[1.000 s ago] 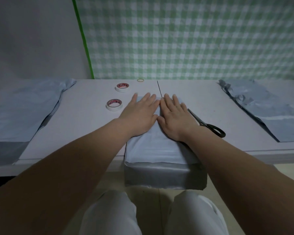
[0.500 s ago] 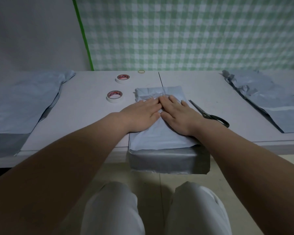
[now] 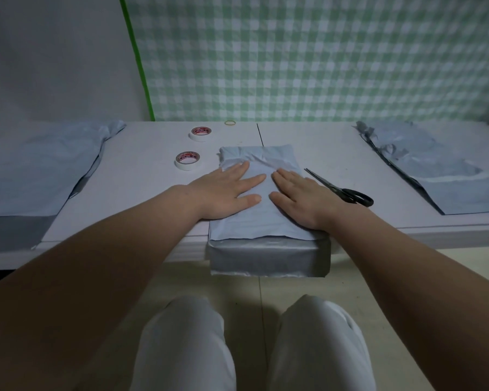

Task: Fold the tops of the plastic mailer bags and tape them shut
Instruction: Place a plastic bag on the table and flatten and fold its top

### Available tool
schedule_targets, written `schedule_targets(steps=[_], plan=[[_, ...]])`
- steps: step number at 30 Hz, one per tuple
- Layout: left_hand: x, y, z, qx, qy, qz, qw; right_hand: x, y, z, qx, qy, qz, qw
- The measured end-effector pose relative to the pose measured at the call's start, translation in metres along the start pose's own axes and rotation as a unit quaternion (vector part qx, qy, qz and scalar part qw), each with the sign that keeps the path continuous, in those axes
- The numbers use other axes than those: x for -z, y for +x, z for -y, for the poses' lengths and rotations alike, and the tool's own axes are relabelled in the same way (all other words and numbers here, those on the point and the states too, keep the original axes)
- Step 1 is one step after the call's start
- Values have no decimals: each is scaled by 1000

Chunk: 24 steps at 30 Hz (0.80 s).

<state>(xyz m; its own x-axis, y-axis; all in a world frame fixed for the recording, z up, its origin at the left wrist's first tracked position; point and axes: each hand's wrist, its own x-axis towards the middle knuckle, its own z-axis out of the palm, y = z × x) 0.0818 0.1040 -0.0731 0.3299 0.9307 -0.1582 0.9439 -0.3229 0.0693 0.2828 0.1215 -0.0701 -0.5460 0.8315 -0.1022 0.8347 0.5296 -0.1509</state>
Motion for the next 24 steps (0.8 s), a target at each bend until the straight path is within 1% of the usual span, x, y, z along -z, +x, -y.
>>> schedule_targets(steps=[4, 7, 10, 12, 14, 16, 19, 21, 24], plan=[[0, -14, 0, 5, 15, 6, 1000, 3, -16, 3, 18, -14, -9, 1000], [0, -28, -6, -24, 25, -12, 999, 2, -25, 4, 42, -14, -52, 998], [-4, -45, -11, -82, -20, -35, 996, -2, -36, 3, 70, 0, -98, 993], [-8, -55, -10, -99, -57, -55, 992, -6, -43, 2, 95, 12, -122, 988], [-11, -66, -8, -110, -67, -69, 989, -9, -51, 0, 111, 17, -135, 985], [-14, -76, -6, -120, -41, -67, 990, -11, -59, -2, 107, 18, -124, 986], [-19, -89, -3, -116, 30, -41, 992, -16, -73, -5, 104, 13, -109, 989], [-21, -94, 1, -122, 74, -42, 989, -20, -80, -10, 120, -19, -108, 987], [-23, -100, 6, -125, 130, -40, 983, -26, -86, -25, 152, -96, -101, 979]])
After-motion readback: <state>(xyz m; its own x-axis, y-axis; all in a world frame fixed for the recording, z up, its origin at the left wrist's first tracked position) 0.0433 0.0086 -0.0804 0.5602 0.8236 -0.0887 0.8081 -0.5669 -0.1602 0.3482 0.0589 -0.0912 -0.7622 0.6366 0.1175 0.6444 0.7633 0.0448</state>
